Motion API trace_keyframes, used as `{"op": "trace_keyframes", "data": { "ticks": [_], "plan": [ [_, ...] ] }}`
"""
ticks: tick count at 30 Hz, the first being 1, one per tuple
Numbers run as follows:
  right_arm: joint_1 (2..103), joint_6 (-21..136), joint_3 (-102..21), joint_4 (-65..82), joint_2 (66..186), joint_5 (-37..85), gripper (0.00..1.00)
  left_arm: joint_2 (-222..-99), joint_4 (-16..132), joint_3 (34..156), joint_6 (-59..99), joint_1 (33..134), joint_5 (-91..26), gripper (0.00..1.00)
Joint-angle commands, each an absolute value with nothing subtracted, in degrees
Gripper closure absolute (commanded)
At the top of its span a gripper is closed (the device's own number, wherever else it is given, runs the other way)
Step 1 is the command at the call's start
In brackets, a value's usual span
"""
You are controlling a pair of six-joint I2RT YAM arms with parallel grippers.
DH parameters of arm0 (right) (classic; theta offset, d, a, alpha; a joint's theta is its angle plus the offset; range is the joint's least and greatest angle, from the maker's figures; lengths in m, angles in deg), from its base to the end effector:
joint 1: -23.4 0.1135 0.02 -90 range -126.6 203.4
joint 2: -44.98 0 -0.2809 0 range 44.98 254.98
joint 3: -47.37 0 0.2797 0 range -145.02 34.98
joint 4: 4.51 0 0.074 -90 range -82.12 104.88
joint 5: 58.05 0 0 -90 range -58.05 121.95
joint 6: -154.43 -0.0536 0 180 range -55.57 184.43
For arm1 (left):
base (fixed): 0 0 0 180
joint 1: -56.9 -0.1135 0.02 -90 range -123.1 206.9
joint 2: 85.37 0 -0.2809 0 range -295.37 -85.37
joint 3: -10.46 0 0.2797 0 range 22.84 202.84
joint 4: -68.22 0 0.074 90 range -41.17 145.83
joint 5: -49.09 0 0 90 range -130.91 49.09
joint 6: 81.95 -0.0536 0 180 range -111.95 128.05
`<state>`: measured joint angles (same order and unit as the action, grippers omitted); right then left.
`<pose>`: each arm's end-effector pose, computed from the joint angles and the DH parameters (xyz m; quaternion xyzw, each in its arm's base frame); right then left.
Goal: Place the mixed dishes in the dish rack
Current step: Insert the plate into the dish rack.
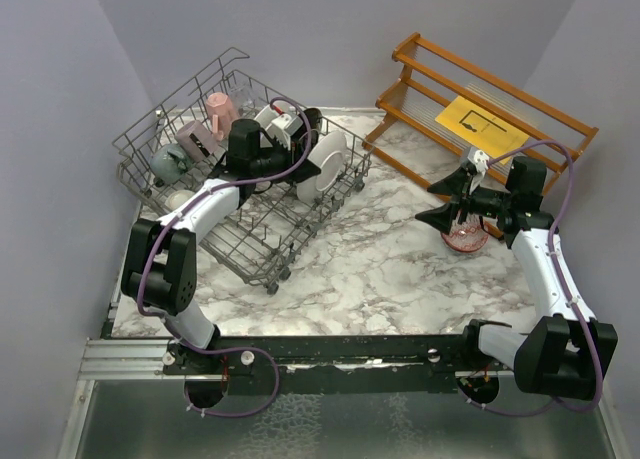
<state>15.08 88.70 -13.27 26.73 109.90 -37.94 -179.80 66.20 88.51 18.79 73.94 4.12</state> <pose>0.2597 0.0129 0.2933 -0.3608 0.6854 0.3835 0.5030 0.3868 -0.1582 0.2794 0.2648 0.7358 -0.4312 0.4500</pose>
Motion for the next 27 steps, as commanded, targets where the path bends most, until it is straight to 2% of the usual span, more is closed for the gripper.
{"op": "trace_keyframes", "data": {
  "ticks": [1, 6, 12, 14, 25, 27],
  "plan": [
    [15.0, 89.4, -13.1, 26.4, 109.4, -36.9, 0.16, -179.5, 65.3, 90.4, 16.6, 74.5, 2.0, 0.77],
    [15.0, 89.4, -13.0, 26.4, 109.5, -36.9, 0.16, -178.4, 65.3, 90.2, 16.6, 74.7, 1.0, 0.63],
    [15.0, 89.5, -13.1, 26.4, 109.6, -36.9, 0.16, -174.5, 66.2, 89.2, 17.5, 74.8, -1.4, 0.6],
    [15.0, 89.6, -13.1, 26.5, 109.6, -37.0, 0.16, -173.0, 67.1, 88.4, 18.2, 74.8, -2.2, 0.56],
    [15.0, 90.1, -13.0, 26.8, 109.6, -37.3, 0.16, -164.0, 74.2, 81.2, 23.1, 74.8, -4.8, 0.53],
    [15.0, 90.1, -13.0, 26.8, 109.6, -37.4, 0.16, -162.3, 76.0, 79.6, 24.4, 74.8, -5.6, 0.49]
  ]
}}
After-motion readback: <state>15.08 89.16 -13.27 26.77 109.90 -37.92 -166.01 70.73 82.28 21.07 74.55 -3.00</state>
